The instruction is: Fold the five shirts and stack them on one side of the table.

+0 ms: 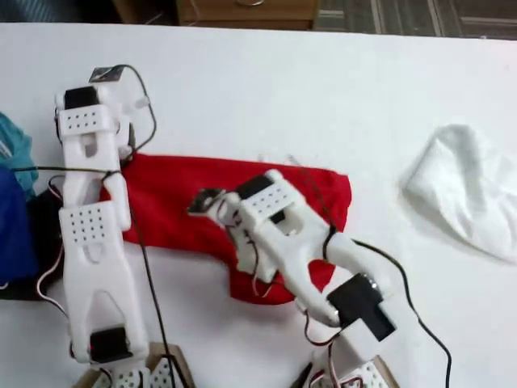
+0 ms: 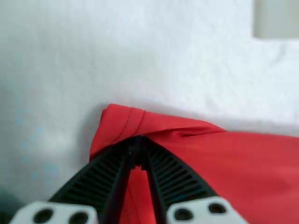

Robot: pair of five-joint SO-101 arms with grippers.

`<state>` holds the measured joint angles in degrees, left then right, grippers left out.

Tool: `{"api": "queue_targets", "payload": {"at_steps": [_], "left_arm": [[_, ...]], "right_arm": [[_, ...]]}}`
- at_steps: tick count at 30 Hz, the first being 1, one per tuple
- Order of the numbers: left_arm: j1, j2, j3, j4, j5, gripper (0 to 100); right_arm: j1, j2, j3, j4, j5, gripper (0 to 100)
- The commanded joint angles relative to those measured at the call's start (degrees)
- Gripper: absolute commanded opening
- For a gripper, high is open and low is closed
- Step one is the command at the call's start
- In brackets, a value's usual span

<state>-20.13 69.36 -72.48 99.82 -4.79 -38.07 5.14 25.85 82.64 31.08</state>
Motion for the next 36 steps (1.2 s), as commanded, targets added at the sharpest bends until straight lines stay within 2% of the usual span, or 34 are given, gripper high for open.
{"api": "queue_targets", "payload": {"at_steps": [1,8,16,21,25,30,36], "left_arm": [[-3.2,0.3,-0.3,-0.9,0.6,2],[-3.3,0.3,-0.3,-0.9,0.6,2],[-3.1,0.3,-0.3,-0.9,0.6,2],[-3.1,0.3,-0.3,-0.8,0.6,2],[-3.0,0.3,-0.3,-0.8,0.6,2],[-3.0,0.3,-0.3,-0.8,0.6,2],[-3.0,0.3,-0.3,-0.8,0.6,2]], "right_arm": [[-4.1,0.3,-0.1,-0.3,-0.3,1.9],[-6.3,1.0,-0.1,1.3,0.1,1.9],[-3.7,-1.7,-1.1,12.8,0.0,1.9],[7.0,-12.3,-9.6,16.3,0.2,1.9],[18.6,-13.5,-17.9,10.5,0.2,1.9],[31.0,-2.0,-22.6,-0.3,0.0,1.9],[34.9,20.4,-37.7,-3.2,0.1,1.9]]}}
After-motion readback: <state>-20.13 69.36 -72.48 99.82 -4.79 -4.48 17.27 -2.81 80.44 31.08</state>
